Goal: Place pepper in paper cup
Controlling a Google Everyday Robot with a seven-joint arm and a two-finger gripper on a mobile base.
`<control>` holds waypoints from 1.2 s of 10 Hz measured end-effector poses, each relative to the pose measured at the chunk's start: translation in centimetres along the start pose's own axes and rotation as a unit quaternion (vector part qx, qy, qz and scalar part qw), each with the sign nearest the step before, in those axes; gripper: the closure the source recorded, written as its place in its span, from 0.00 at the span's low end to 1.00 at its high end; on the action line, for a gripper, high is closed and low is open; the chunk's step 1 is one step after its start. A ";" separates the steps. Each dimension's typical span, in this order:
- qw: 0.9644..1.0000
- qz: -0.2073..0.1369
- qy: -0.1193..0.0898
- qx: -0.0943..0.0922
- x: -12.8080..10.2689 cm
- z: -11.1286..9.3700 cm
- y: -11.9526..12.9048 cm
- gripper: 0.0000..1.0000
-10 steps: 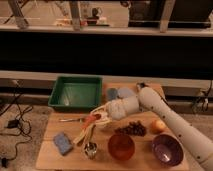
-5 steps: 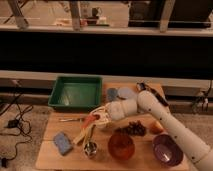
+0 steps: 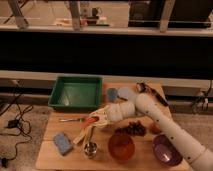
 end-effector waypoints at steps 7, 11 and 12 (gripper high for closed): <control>1.000 0.004 0.020 -0.003 3.1 -1.0 -0.8 1.00; 0.999 0.016 0.032 -0.004 4.8 -2.0 0.2 1.00; 0.999 0.017 0.032 -0.005 5.0 -1.9 0.1 1.00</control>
